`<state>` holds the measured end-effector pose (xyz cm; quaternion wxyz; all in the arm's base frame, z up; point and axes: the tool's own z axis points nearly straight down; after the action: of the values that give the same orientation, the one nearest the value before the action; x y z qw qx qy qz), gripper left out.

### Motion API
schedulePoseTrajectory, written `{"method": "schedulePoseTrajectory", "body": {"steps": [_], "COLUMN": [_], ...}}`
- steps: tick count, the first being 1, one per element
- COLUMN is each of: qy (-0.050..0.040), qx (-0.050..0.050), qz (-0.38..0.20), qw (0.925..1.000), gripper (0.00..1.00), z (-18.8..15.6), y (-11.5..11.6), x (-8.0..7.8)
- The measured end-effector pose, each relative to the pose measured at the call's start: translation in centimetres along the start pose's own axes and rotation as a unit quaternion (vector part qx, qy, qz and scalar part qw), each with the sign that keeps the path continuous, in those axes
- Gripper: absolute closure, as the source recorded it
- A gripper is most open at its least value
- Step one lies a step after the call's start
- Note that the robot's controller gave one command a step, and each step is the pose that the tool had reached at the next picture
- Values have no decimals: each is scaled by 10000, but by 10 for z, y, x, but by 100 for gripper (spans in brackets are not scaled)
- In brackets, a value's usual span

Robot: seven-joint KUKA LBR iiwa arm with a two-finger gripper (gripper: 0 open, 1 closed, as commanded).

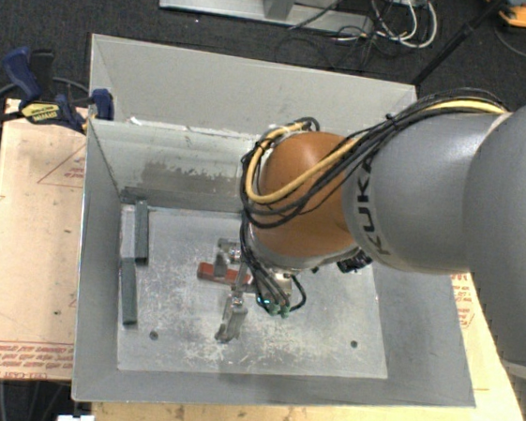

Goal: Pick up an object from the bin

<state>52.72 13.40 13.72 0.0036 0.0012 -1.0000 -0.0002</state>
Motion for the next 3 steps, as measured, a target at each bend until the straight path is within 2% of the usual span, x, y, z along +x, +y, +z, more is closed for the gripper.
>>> {"method": "schedulePoseTrajectory", "body": {"steps": [1, 2, 3], "qy": [-43, -30, -48], "qx": [-1, -4, -12], "qz": [1392, 1231, 1230], "qw": [9903, 9924, 9924], "gripper": [0, 0, 100], "z": [42, 68, 66], "y": [-46, -56, -55], "x": [-69, -73, -74]}}
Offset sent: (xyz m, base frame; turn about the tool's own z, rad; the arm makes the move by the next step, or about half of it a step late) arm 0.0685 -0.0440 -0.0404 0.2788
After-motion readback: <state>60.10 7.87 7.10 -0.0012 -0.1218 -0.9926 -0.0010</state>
